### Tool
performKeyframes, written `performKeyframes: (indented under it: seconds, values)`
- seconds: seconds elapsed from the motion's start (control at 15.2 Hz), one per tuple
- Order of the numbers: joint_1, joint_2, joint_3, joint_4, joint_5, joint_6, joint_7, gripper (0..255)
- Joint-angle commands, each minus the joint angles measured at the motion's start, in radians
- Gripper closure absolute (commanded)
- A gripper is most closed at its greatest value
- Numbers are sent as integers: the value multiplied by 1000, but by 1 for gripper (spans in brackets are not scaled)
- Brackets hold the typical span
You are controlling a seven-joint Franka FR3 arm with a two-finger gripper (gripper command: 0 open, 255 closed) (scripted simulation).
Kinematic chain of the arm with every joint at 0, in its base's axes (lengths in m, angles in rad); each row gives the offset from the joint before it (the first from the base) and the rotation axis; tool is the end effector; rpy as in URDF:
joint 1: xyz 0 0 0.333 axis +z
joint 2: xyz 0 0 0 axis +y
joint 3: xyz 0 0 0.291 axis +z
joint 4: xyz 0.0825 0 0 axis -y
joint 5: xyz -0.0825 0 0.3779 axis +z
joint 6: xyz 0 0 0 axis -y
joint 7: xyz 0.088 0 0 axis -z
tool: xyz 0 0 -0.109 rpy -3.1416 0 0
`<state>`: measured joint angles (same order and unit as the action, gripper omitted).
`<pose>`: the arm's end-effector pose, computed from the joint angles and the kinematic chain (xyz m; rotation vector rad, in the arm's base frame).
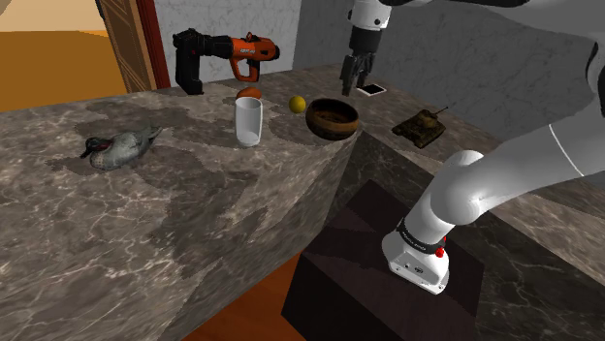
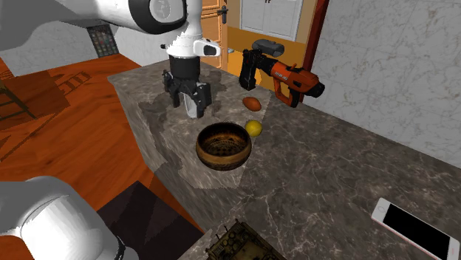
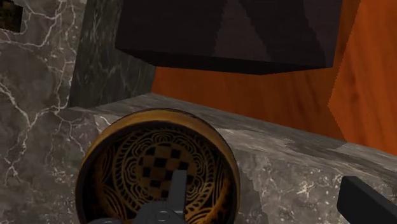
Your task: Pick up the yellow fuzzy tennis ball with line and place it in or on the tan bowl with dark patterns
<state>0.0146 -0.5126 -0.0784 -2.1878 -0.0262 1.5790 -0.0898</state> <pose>0.3899 -0.0323 0.5520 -3.1182 -0.0615 0.1503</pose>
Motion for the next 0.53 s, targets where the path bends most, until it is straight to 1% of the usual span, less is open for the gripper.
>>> performKeyframes:
  seconds: [0.0,0.46]
  values:
    - [-1,91,-3,49,-8,24,-2,0]
    - [-10,393,-20,256,-32,60,-18,0]
